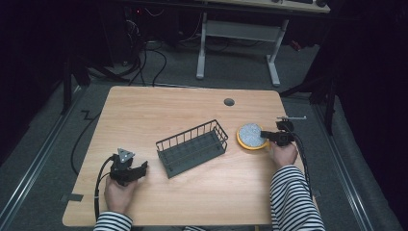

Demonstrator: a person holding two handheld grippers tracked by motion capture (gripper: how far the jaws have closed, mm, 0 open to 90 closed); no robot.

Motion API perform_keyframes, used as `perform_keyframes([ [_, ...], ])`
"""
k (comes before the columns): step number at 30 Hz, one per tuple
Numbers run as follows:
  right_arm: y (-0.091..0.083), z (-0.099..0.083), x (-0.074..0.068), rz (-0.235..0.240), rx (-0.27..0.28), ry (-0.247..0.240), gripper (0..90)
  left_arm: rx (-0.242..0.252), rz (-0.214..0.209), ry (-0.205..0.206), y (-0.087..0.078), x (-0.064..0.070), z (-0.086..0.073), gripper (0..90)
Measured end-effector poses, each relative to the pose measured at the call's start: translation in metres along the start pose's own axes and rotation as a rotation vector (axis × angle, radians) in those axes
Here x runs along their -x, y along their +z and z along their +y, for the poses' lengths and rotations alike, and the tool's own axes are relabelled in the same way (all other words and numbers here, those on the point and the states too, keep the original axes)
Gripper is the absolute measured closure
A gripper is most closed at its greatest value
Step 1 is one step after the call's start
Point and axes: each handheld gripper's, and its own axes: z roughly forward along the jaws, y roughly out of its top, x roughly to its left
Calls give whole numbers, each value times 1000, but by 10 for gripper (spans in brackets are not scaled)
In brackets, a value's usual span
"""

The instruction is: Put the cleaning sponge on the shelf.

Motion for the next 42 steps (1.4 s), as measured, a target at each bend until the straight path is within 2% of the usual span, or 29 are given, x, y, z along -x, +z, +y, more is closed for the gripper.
perform_keyframes([
  [10,-27,3,-8,31,48,-60,830,0,0,0,0,0,0,319],
  [19,-53,4,-25,71,102,-140,830,0,0,0,0,0,0,319],
  [27,-64,4,-31,97,114,-166,832,1,1,0,0,0,0,319],
  [32,-75,10,-43,114,138,-207,832,1,1,0,0,0,0,319],
  [36,-80,13,-49,132,148,-217,832,1,1,0,0,0,0,319],
  [37,-83,15,-53,144,158,-232,832,0,0,0,0,0,0,319],
  [41,-88,19,-61,170,171,-241,832,1,1,0,0,0,0,319],
  [42,-90,22,-66,182,176,-249,832,1,1,0,0,0,0,319],
])
